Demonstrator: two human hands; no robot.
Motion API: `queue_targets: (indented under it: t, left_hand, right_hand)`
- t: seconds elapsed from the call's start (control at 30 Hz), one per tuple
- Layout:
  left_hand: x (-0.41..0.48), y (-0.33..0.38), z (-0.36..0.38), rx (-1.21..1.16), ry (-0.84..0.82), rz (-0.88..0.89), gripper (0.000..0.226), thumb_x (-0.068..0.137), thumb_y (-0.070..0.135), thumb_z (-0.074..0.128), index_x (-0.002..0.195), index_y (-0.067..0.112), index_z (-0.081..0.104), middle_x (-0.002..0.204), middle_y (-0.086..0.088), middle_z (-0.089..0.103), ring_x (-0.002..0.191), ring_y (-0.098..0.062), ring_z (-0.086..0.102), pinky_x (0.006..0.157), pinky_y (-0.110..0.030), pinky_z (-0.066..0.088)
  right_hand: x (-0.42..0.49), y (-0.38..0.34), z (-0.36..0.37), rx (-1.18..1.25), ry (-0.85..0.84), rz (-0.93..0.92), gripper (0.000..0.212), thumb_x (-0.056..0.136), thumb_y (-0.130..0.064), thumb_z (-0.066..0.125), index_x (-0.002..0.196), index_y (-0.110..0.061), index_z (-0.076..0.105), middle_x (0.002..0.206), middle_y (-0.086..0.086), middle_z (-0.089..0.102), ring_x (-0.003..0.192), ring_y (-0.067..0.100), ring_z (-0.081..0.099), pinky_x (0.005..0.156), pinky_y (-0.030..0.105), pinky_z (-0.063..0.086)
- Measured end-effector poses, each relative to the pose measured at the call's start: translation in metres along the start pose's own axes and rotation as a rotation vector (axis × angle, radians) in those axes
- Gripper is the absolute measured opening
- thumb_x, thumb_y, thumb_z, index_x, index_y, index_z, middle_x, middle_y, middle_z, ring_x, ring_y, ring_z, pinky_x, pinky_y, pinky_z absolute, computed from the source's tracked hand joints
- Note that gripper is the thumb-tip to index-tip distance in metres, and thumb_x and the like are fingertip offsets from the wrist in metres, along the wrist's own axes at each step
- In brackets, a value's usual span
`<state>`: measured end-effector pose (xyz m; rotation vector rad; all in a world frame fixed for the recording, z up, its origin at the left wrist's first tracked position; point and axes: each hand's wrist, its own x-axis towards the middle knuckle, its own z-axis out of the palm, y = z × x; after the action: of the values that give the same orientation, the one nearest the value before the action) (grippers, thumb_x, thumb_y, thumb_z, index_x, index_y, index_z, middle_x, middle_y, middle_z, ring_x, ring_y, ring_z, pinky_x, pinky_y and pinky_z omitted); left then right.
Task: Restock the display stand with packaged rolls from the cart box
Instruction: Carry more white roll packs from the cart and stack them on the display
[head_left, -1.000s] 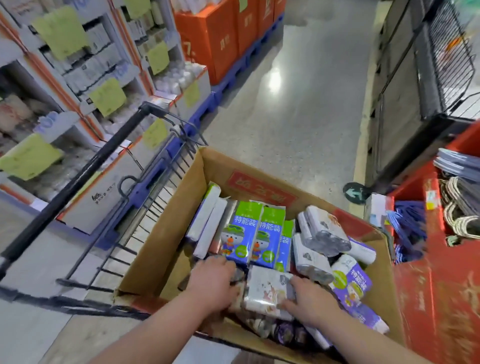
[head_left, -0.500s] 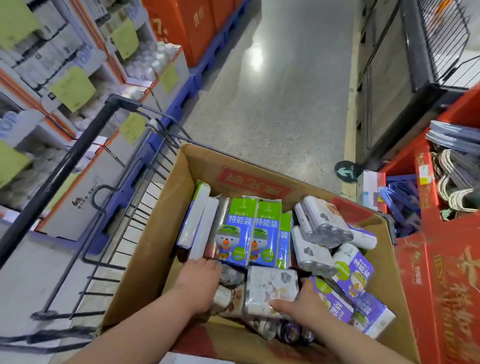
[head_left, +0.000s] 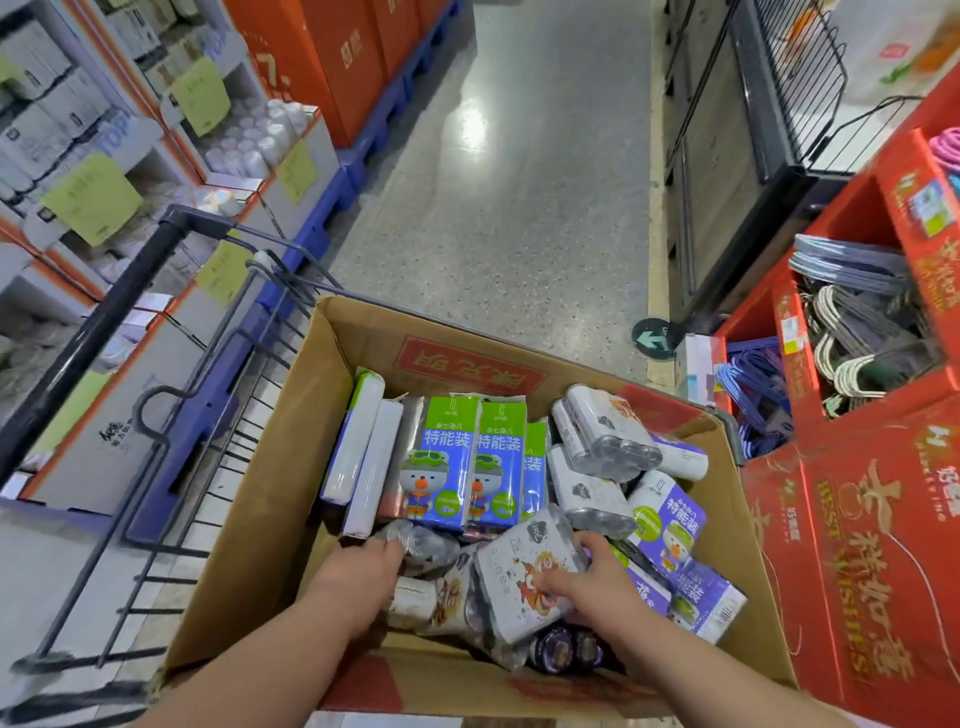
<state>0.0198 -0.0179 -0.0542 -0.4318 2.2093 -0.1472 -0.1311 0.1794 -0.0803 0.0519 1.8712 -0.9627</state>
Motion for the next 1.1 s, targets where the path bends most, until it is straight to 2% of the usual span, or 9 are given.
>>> queue_targets:
  t: [0.13, 0.23, 0.33, 0.47, 0.63, 0.77, 0.87, 1.0, 1.1]
  left_hand:
    - [-0.007, 0.004, -0.015, -0.121, -0.007, -0.01, 0.054, 0.087, 0.039, 0.057, 0.133, 0.015, 0.041, 0.134, -0.008, 0.046, 0.124, -0.026, 0.05, 0.097, -0.036, 0.043]
    - [-0.015, 0.002, -0.031, -0.278, 0.017, -0.014, 0.048, 0.08, 0.045, 0.057, 0.121, 0.021, 0.052, 0.127, -0.004, 0.052, 0.118, -0.023, 0.053, 0.093, -0.033, 0.045]
    - [-0.021, -0.001, -0.045, -0.572, 0.066, -0.004, 0.043, 0.069, 0.043, 0.059, 0.108, 0.024, 0.058, 0.115, 0.001, 0.062, 0.107, -0.02, 0.059, 0.083, -0.027, 0.046]
    - [-0.029, 0.008, -0.067, -0.925, 0.17, 0.053, 0.035, 0.058, 0.045, 0.06, 0.088, 0.026, 0.057, 0.088, 0.004, 0.06, 0.084, -0.015, 0.057, 0.063, -0.02, 0.04]
    - [-0.037, 0.04, -0.095, -1.274, 0.339, 0.099, 0.042, 0.06, 0.039, 0.074, 0.092, 0.03, 0.049, 0.089, -0.001, 0.062, 0.066, -0.014, 0.05, 0.058, -0.023, 0.038]
    - [-0.056, 0.079, -0.121, -1.513, 0.379, 0.233, 0.03, 0.075, 0.013, 0.075, 0.096, 0.023, 0.055, 0.063, 0.002, 0.048, 0.044, -0.006, 0.038, 0.041, -0.016, 0.031]
    - [-0.076, 0.116, -0.135, -1.616, 0.35, 0.344, 0.034, 0.061, 0.023, 0.073, 0.092, 0.025, 0.058, 0.065, 0.001, 0.045, 0.047, -0.008, 0.039, 0.043, -0.019, 0.03]
    - [-0.11, 0.18, -0.143, -1.666, 0.307, 0.471, 0.024, 0.085, 0.004, 0.065, 0.1, 0.021, 0.059, 0.073, -0.001, 0.05, 0.045, -0.006, 0.046, 0.042, -0.019, 0.033]
    - [-0.149, 0.239, -0.14, -1.658, 0.219, 0.593, 0.032, 0.084, 0.009, 0.067, 0.113, 0.018, 0.056, 0.087, -0.007, 0.06, 0.064, -0.017, 0.051, 0.055, -0.027, 0.037]
  right_hand:
    - [-0.007, -0.003, -0.007, 0.055, 0.018, -0.061, 0.059, 0.066, -0.005, 0.079, 0.114, -0.019, 0.049, 0.098, 0.006, 0.068, 0.081, 0.023, 0.067, 0.073, 0.036, 0.055]
    - [-0.018, -0.012, -0.016, 0.066, 0.034, -0.118, 0.055, 0.069, 0.001, 0.076, 0.116, -0.015, 0.051, 0.098, 0.007, 0.065, 0.078, 0.017, 0.064, 0.064, 0.02, 0.053]
    - [-0.031, -0.023, -0.027, 0.084, 0.069, -0.164, 0.068, 0.064, -0.007, 0.081, 0.124, -0.015, 0.052, 0.115, 0.01, 0.063, 0.096, 0.023, 0.064, 0.079, 0.032, 0.056]
    - [-0.05, -0.035, -0.056, 0.154, 0.153, -0.231, 0.058, 0.073, -0.005, 0.077, 0.122, -0.02, 0.05, 0.104, 0.005, 0.068, 0.091, 0.025, 0.067, 0.08, 0.039, 0.055]
    - [-0.084, -0.029, -0.102, 0.2, 0.299, -0.313, 0.044, 0.075, -0.012, 0.078, 0.102, -0.027, 0.046, 0.099, 0.001, 0.062, 0.085, 0.024, 0.067, 0.076, 0.041, 0.055]
    - [-0.129, -0.009, -0.138, 0.287, 0.437, -0.366, 0.042, 0.073, -0.007, 0.079, 0.096, -0.028, 0.051, 0.105, 0.009, 0.064, 0.08, 0.029, 0.065, 0.075, 0.044, 0.053]
    - [-0.172, 0.014, -0.165, 0.341, 0.521, -0.413, 0.043, 0.073, -0.008, 0.078, 0.104, -0.027, 0.054, 0.108, 0.003, 0.063, 0.078, 0.027, 0.064, 0.072, 0.044, 0.053]
    - [-0.249, 0.064, -0.195, 0.411, 0.655, -0.47, 0.042, 0.079, -0.008, 0.074, 0.113, -0.02, 0.052, 0.093, -0.008, 0.061, 0.067, 0.013, 0.061, 0.057, 0.024, 0.051]
    - [-0.308, 0.122, -0.215, 0.486, 0.776, -0.448, 0.044, 0.075, -0.012, 0.077, 0.112, -0.023, 0.054, 0.093, 0.004, 0.069, 0.07, 0.022, 0.066, 0.062, 0.034, 0.054]
